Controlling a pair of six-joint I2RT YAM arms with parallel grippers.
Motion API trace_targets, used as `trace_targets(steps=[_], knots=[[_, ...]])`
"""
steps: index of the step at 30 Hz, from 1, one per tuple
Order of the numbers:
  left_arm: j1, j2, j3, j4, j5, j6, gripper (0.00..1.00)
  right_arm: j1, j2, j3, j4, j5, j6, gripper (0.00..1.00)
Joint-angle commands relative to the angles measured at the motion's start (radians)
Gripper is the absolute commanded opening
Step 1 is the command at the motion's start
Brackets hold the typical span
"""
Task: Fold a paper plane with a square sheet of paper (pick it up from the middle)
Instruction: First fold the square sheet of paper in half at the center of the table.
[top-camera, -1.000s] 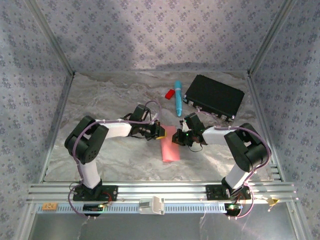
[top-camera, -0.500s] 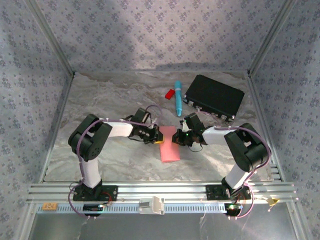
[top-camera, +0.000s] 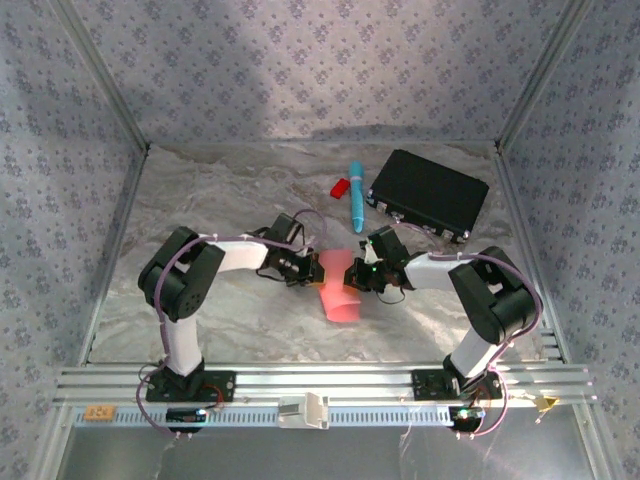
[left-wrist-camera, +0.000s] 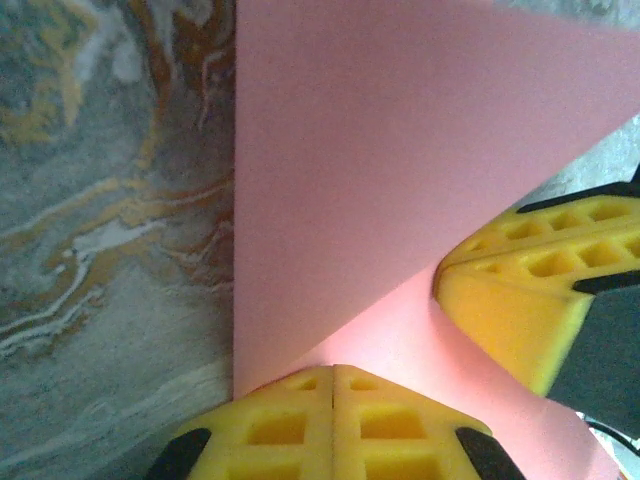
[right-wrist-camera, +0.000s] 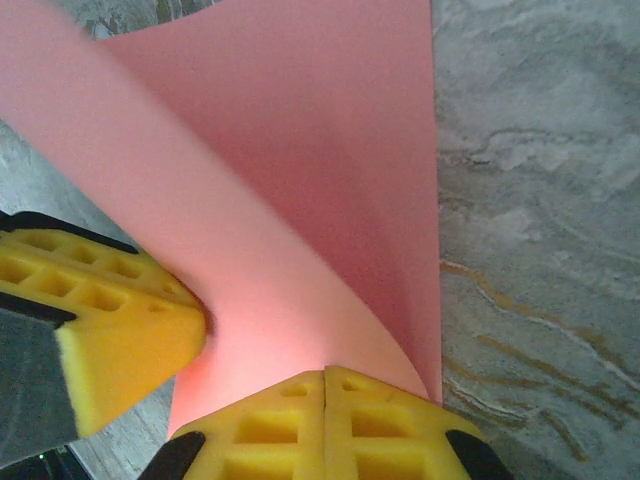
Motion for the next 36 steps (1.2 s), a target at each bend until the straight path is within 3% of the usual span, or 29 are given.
trace_targets(steps=[1, 12, 17, 25, 36], knots=[[0.014, -0.02, 0.072, -0.059, 0.003, 0.033, 0.0, 0.003, 0.014, -0.047, -0.138, 0.112, 0.013, 0.0], [0.034, 0.109, 0.099, -0.104, -0.011, 0.085, 0.0, 0.01, 0.025, -0.052, -0.108, 0.111, 0.032, 0.0], [0.042, 0.096, 0.106, -0.117, -0.033, 0.091, 0.0, 0.013, 0.028, -0.055, -0.105, 0.112, 0.035, 0.0], [0.044, 0.052, 0.163, -0.096, 0.019, 0.068, 0.0, 0.011, 0.024, -0.058, -0.107, 0.112, 0.034, 0.0], [0.082, 0.157, 0.198, -0.124, 0.013, 0.075, 0.0, 0.012, 0.031, -0.057, -0.1, 0.107, 0.036, 0.0]])
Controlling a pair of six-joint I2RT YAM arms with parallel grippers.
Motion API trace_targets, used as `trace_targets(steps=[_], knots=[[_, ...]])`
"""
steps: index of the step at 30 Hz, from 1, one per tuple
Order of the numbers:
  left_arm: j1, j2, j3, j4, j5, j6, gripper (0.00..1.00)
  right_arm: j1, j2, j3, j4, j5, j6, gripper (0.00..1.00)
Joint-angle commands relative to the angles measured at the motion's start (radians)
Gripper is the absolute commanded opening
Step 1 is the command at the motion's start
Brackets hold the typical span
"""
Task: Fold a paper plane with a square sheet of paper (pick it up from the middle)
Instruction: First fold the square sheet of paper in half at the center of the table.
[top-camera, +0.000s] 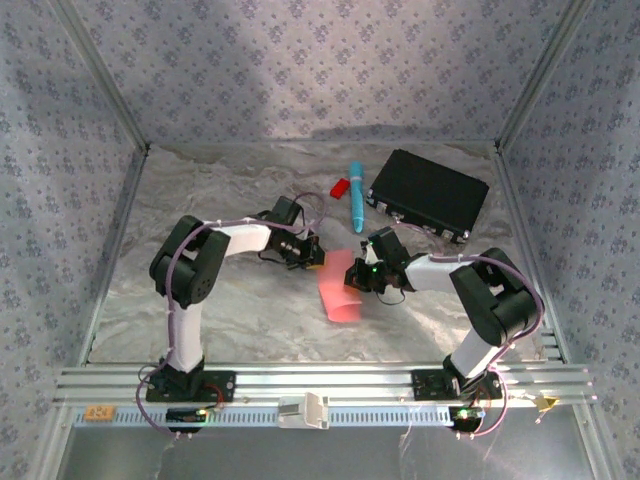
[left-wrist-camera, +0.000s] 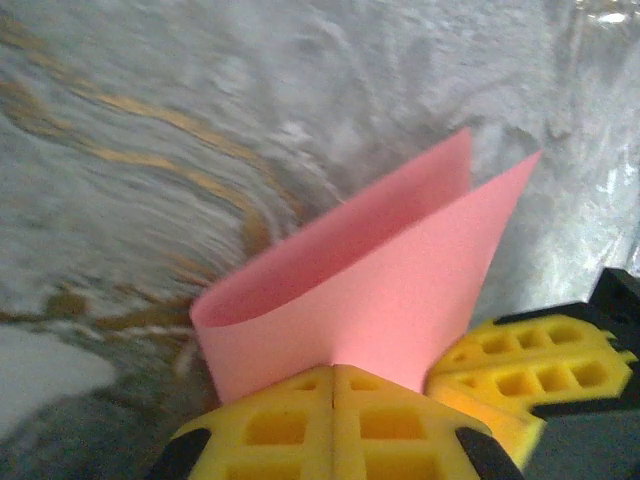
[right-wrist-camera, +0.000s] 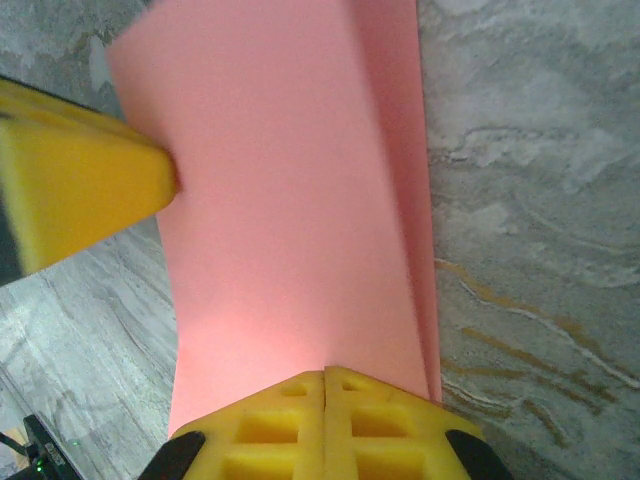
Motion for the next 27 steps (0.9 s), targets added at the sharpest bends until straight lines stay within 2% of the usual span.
trace_targets(steps=[1, 12, 18, 23, 27], knots=[[0.017, 0.034, 0.018, -0.037, -0.015, 0.014, 0.0, 0.004, 0.043, -0.044, -0.112, 0.085, 0.014, 0.0], [0.077, 0.036, 0.053, -0.035, -0.138, -0.044, 0.0, 0.008, 0.042, -0.05, -0.115, 0.09, 0.014, 0.0], [0.086, 0.057, 0.085, -0.049, -0.221, -0.127, 0.0, 0.021, 0.042, -0.047, -0.107, 0.117, 0.039, 0.0], [0.08, 0.066, 0.141, -0.096, -0.225, -0.144, 0.0, 0.035, 0.05, -0.04, -0.108, 0.131, 0.051, 0.0], [0.07, -0.007, 0.133, -0.103, -0.241, -0.14, 0.0, 0.044, 0.05, -0.038, -0.101, 0.143, 0.065, 0.0]])
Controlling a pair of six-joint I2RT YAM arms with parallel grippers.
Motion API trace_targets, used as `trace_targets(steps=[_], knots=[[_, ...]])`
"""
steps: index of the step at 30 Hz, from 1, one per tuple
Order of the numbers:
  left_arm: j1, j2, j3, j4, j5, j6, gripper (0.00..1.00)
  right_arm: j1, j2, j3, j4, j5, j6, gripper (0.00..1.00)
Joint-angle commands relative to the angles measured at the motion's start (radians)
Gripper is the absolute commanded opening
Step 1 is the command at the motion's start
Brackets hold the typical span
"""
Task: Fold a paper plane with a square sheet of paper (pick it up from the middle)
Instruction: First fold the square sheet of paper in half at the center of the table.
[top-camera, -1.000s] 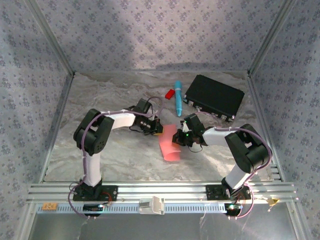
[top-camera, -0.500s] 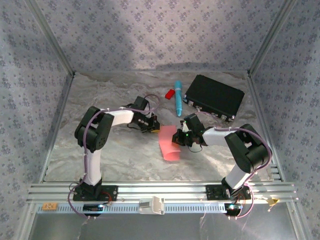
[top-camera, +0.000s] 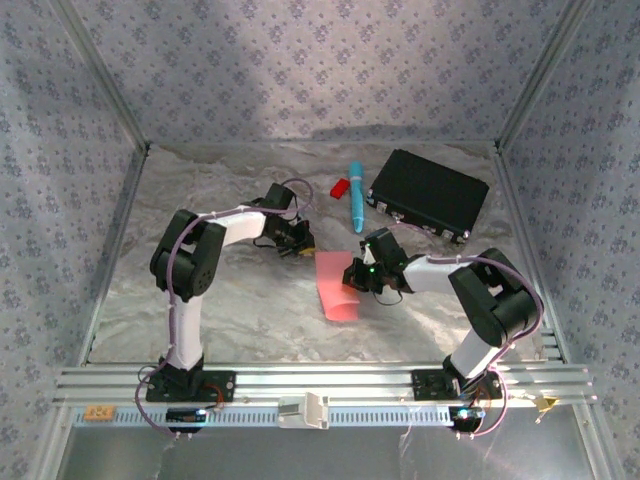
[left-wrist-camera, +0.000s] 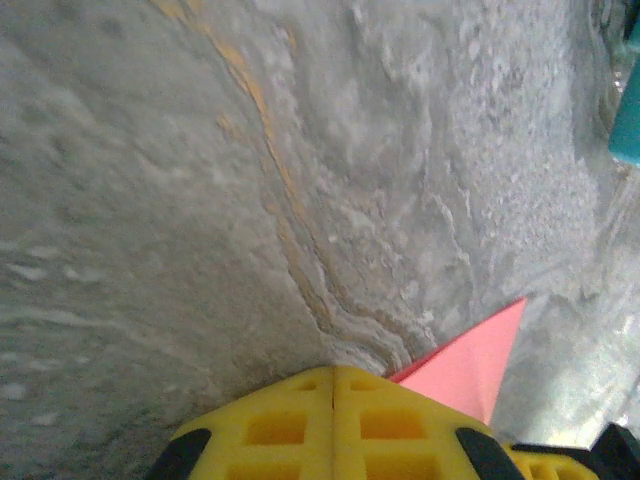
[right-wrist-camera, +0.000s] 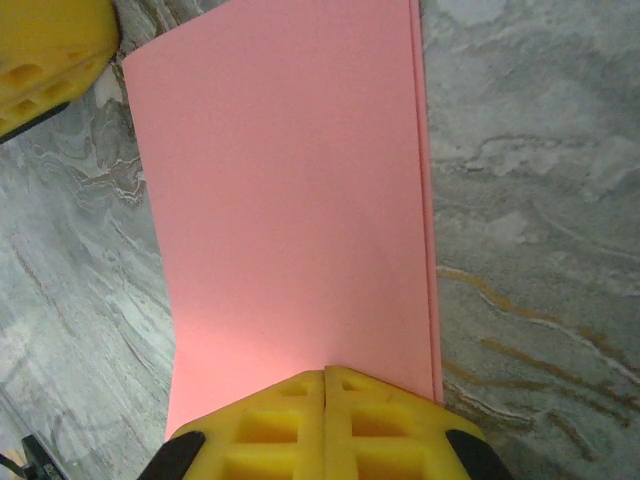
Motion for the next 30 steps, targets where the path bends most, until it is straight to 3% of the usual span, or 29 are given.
trace_targets(steps=[1, 7, 12, 30], knots=[[-0.001, -0.06, 0.009, -0.013, -0.087, -0.012, 0.0, 0.015, 0.052, -0.033, -0.13, 0.099, 0.019, 0.0], [-0.039, -0.126, -0.016, 0.012, 0.011, 0.095, 0.0, 0.012, 0.048, -0.032, -0.141, 0.1, 0.011, 0.0], [-0.06, -0.087, -0.033, 0.029, 0.139, 0.145, 0.0, 0.006, 0.041, -0.038, -0.145, 0.1, 0.01, 0.0], [0.006, 0.044, -0.018, 0.023, -0.032, 0.039, 0.0, 0.004, 0.034, -0.045, -0.146, 0.099, 0.006, 0.0]])
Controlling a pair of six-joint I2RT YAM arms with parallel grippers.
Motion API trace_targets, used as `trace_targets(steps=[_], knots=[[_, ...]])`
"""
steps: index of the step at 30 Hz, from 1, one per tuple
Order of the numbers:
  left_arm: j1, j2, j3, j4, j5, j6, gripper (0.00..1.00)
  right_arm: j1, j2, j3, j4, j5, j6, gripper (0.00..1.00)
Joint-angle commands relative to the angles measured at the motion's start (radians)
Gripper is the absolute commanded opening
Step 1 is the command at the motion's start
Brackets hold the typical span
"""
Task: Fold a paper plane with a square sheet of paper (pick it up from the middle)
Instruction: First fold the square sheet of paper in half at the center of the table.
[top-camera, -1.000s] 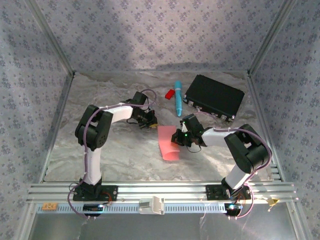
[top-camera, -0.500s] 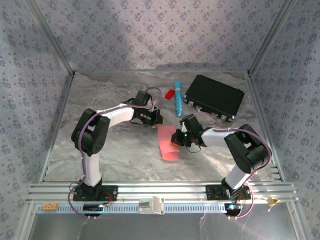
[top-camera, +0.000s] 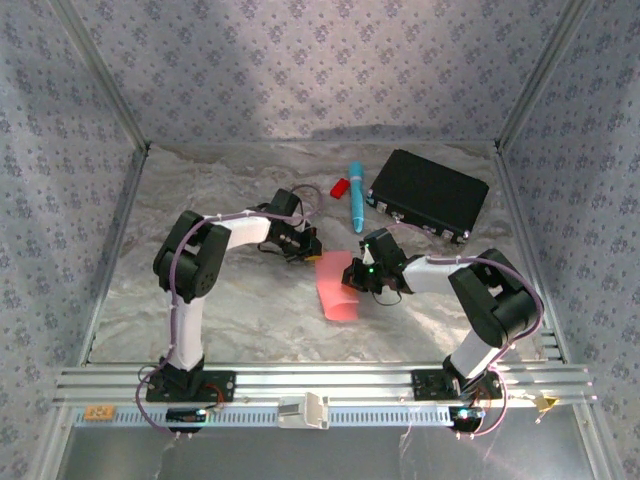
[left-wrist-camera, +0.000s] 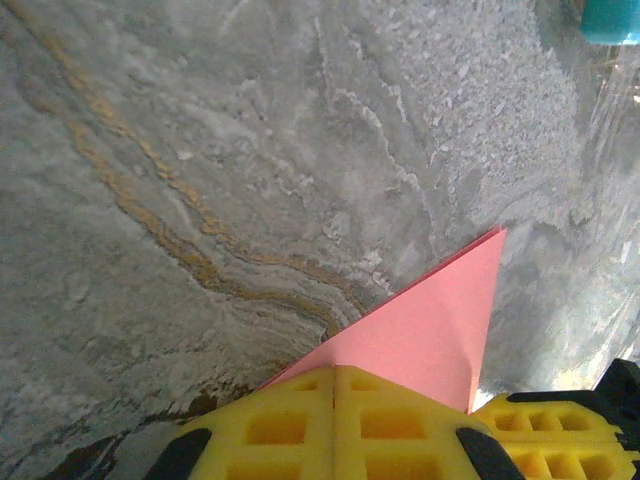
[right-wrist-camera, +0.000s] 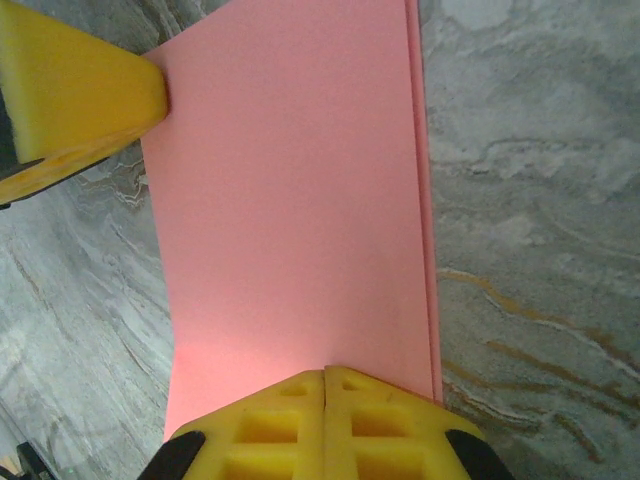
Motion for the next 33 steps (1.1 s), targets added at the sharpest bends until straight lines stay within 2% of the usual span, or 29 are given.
trace_targets(steps=[1, 8, 14, 22, 33], knots=[[0.046, 0.04, 0.025, -0.015, -0.126, -0.06, 0.0, -0.001, 0.042, -0.046, -0.144, 0.079, 0.003, 0.0], [0.042, -0.027, 0.114, -0.073, -0.115, -0.076, 0.0, 0.001, 0.039, -0.045, -0.136, 0.076, 0.006, 0.0], [-0.016, -0.148, 0.014, -0.11, -0.072, -0.044, 0.0, 0.002, 0.035, -0.045, -0.134, 0.077, 0.008, 0.0], [-0.092, -0.257, -0.221, 0.096, 0.08, -0.131, 0.0, -0.003, 0.034, -0.05, -0.135, 0.075, -0.001, 0.0], [-0.118, -0.25, -0.274, 0.15, 0.117, -0.126, 0.0, -0.003, 0.026, -0.051, -0.143, 0.073, -0.005, 0.0]])
